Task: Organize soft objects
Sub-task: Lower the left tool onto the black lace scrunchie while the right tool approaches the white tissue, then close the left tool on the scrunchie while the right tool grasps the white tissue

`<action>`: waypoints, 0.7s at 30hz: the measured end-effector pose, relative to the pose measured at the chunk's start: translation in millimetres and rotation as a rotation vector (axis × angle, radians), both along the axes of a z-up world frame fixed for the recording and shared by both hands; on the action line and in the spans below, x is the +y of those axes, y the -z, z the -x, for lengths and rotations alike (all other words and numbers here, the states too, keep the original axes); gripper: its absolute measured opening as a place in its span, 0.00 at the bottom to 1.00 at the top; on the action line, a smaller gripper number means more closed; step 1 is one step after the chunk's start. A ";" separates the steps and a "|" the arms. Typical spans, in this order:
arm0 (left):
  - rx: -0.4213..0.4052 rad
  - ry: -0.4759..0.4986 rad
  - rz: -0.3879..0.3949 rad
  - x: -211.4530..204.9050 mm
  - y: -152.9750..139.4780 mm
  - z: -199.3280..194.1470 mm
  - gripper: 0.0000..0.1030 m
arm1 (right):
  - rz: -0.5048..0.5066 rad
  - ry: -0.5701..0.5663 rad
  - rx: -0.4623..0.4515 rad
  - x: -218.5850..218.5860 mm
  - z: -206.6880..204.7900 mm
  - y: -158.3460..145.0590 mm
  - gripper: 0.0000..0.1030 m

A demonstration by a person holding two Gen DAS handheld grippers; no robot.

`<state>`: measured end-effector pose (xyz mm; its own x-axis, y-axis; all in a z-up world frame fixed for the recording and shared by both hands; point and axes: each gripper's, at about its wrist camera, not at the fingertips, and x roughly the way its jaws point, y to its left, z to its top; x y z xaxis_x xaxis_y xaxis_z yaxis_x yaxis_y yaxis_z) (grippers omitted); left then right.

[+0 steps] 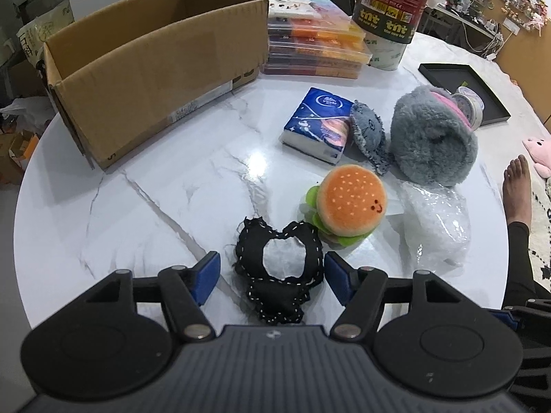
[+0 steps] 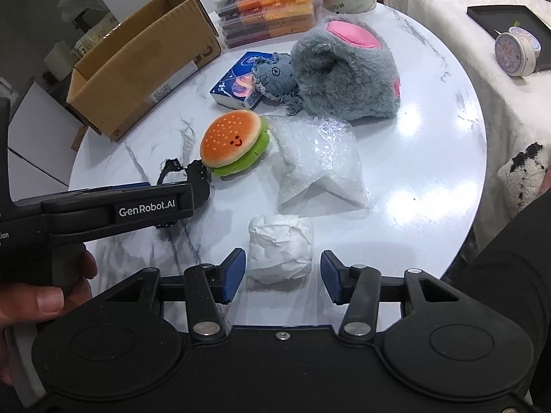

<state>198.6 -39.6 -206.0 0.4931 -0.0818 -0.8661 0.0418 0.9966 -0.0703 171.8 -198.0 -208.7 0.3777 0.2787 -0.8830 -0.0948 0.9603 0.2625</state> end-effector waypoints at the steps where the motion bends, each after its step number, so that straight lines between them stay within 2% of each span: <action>1: -0.005 -0.001 0.000 0.1 0.5 0.1 0.61 | 0.004 -0.002 -0.001 0.9 -0.9 1.5 0.42; 4: -0.016 0.004 -0.011 -1.5 -0.2 0.6 0.46 | 0.009 -0.015 -0.006 3.6 -2.4 3.5 0.41; 6: -0.013 -0.004 0.010 1.0 -1.5 0.4 0.37 | 0.004 -0.014 -0.016 3.6 -1.6 1.4 0.40; 8: -0.005 -0.018 0.039 5.4 -3.6 1.0 0.35 | -0.009 -0.011 -0.023 3.3 -0.9 -2.7 0.40; 13: -0.040 -0.037 0.045 14.9 -18.7 5.8 0.34 | -0.021 -0.019 -0.053 6.7 -2.4 -19.5 0.40; 21: -0.098 -0.059 0.021 27.1 -51.4 4.9 0.34 | -0.033 -0.047 -0.116 20.8 -10.6 -45.6 0.40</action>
<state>193.7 -12.5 -154.6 0.5801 -0.0675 -0.8118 -0.0088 0.9960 -0.0892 182.5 -177.2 -163.1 0.4624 0.3269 -0.8242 -0.1711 0.9450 0.2789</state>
